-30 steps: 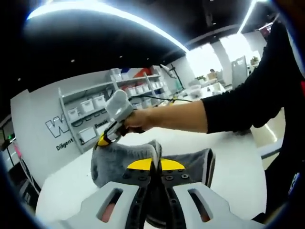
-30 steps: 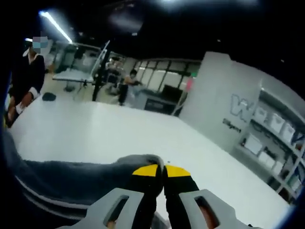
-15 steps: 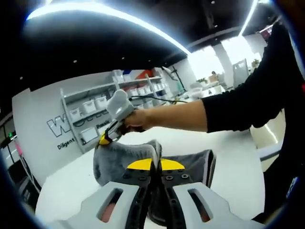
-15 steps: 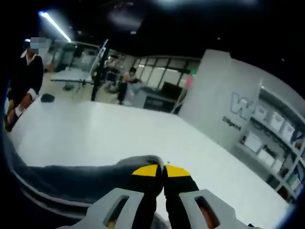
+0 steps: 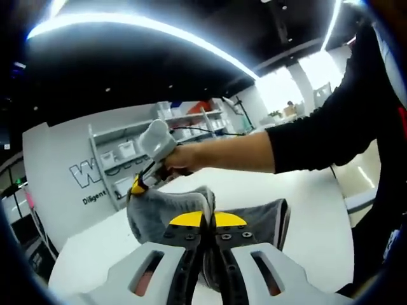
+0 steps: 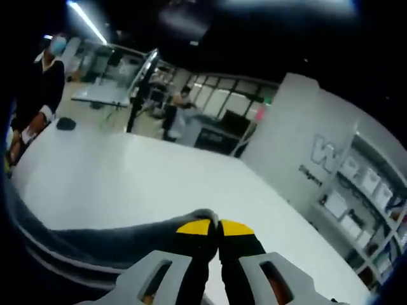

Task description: Open the folded towel by lifting each exposed corner and separating the folded layers until the towel lies flat within the target outline without major curled edges

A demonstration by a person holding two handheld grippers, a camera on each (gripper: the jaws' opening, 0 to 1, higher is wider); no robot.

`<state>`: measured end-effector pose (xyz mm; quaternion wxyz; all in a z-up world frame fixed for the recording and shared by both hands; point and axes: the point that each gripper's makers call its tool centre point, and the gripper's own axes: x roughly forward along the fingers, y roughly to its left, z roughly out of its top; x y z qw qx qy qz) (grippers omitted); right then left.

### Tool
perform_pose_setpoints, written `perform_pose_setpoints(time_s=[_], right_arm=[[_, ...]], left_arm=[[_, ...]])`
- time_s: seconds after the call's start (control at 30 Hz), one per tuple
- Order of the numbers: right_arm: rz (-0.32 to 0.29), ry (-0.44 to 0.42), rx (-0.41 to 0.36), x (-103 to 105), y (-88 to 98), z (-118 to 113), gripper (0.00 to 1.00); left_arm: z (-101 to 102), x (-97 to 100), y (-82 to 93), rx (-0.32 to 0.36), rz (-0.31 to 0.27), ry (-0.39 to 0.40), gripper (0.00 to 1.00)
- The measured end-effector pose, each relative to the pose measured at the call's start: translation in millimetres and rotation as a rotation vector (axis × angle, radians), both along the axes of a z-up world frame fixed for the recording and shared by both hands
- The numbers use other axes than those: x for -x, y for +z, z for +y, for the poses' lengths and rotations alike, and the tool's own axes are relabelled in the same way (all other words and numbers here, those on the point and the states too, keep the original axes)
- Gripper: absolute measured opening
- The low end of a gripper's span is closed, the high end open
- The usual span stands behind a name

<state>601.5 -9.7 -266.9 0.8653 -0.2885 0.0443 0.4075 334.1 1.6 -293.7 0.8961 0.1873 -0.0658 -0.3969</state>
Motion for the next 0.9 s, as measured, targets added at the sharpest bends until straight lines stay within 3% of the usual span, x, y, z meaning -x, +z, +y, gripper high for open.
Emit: perform_pose_setpoints(time_s=[0.53,0.83,0.9], right_arm=[[-0.021,0.036,0.024,11,1.9,37,0.0],[-0.018,0.038,0.019,3,7.1,46,0.0],[-0.02,0.042,0.021,4,6.5,49,0.0]], left_arm=[[37,-8.2,12.6,0.061,-0.016,0.041,0.03],[42,-10.7,11.9,0.05,-0.028,0.043,0.03],[43,-11.7,9.9,0.013,-0.057,0.051,0.03]])
